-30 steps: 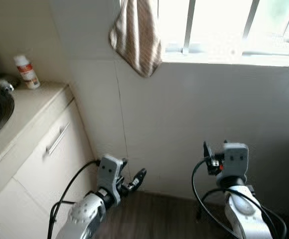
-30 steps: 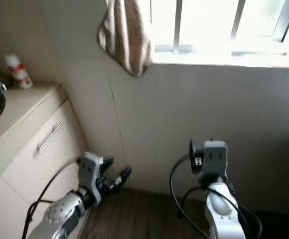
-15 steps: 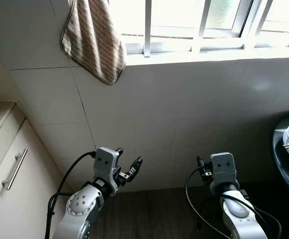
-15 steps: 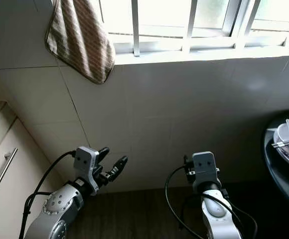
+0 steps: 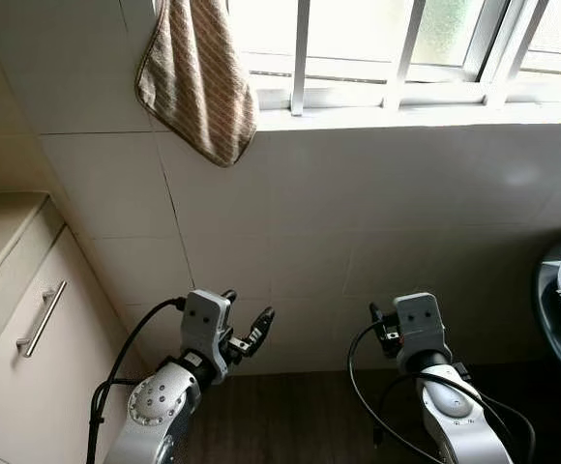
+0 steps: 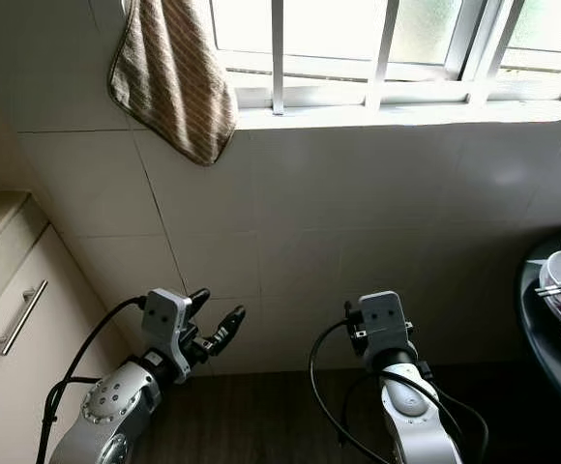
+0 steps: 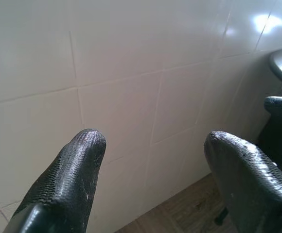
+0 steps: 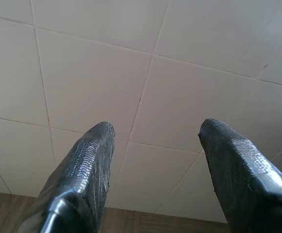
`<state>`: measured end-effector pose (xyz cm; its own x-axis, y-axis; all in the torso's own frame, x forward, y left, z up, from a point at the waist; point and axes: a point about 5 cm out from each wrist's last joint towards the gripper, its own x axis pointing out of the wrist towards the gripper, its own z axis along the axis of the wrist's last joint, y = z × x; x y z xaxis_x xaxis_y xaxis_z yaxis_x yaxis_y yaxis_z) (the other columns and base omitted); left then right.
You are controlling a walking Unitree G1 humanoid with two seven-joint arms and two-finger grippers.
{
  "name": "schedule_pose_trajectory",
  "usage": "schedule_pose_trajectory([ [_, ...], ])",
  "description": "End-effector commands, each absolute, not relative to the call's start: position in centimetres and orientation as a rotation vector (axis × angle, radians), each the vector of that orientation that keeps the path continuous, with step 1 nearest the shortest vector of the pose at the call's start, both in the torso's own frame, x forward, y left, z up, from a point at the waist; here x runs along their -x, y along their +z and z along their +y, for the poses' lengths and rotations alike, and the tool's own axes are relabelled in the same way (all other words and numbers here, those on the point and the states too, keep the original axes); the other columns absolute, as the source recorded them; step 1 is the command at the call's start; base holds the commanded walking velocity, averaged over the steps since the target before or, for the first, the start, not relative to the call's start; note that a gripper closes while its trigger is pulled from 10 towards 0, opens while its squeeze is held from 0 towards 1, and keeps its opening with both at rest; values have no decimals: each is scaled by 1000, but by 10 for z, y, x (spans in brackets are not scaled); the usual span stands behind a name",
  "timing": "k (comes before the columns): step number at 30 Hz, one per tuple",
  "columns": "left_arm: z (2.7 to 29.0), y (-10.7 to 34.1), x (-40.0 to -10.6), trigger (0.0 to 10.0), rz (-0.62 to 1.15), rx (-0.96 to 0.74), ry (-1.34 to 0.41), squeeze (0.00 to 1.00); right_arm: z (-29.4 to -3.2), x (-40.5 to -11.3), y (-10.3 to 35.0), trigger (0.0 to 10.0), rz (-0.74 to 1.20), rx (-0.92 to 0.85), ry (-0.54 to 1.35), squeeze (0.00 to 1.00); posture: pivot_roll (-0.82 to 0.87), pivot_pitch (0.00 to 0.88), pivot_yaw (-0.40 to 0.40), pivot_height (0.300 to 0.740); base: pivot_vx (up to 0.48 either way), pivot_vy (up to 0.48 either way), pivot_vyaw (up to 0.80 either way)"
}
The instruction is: Kitchen organization
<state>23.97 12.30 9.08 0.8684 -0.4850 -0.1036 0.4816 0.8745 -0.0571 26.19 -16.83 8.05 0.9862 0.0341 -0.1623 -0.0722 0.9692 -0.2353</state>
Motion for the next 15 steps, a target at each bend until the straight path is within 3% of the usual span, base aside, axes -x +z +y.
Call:
schedule_pose_trajectory([
  [1,125,91,-239,10000,117,4,-493,0,-167,-264,81,10000,165,251,56,0,-4,0,-2,740,0,0,0],
  [10,125,87,-238,10000,128,-5,-487,0,-168,-263,80,10000,173,224,43,0,-7,0,0,740,0,0,0],
  [15,124,86,-237,10000,136,-11,-490,0,-167,-263,80,10000,174,226,45,0,-6,0,1,740,0,0,-800],
])
